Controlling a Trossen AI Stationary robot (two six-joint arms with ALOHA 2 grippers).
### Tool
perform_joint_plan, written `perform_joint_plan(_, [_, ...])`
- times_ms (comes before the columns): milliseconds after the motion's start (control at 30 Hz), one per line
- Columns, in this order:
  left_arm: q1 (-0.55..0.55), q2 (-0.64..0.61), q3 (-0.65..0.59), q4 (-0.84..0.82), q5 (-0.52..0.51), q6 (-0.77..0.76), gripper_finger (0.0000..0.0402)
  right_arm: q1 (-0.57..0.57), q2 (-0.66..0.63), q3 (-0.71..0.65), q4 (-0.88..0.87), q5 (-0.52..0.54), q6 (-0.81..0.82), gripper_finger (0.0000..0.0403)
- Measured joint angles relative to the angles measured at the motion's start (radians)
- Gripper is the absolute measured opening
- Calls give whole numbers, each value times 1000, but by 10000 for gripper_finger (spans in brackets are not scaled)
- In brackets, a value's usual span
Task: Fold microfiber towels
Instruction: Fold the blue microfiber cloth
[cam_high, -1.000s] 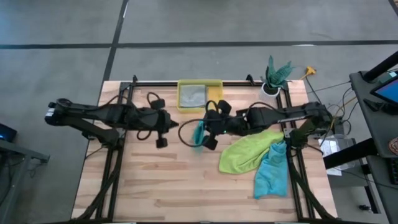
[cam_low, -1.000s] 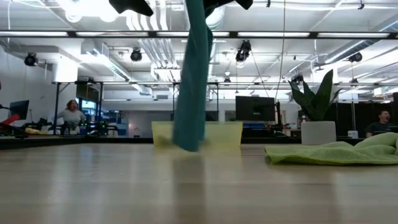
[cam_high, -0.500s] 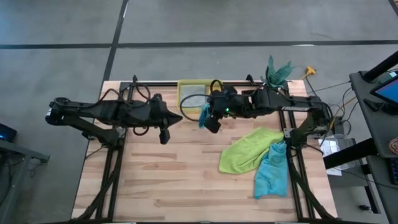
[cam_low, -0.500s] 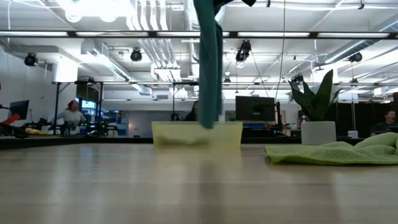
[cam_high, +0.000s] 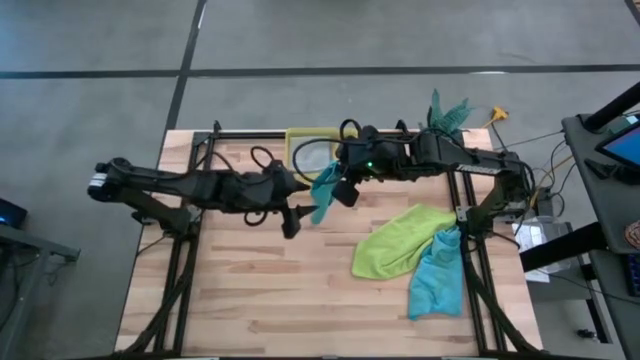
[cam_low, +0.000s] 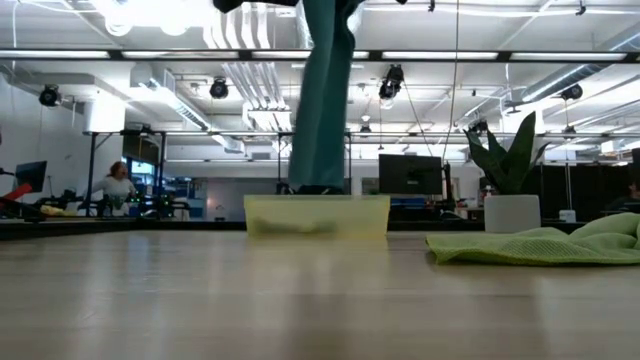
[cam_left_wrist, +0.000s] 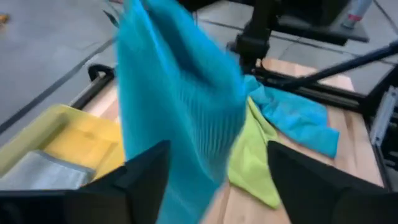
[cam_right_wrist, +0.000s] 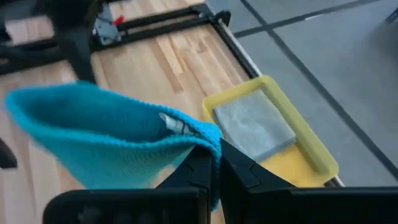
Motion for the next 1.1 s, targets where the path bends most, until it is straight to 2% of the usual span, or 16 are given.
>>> perform_joint_plan(133, [1,11,36,3,-5,1,299,-1,6,-1,-23,-5,-1,9])
perform_joint_plan(267, [1,25,39,1,-40,-1,314,-1,7,-2,-2,-5,-5,9])
perform_joint_plan(367, [0,45,41,7,-59,-2,315,-2,7,-1,7,-5,-13,9])
perform_joint_plan(567, [-1,110,61,121,-61,-4,315,-6,13,0,8,-5,-19,9])
perform_joint_plan(900, [-1,173,126,103,-62,-3,314,-8,13,-6,8,-5,-3,9])
perform_joint_plan(1100, [-1,169,124,90,-102,-1,293,-8,13,-6,8,-4,0,9])
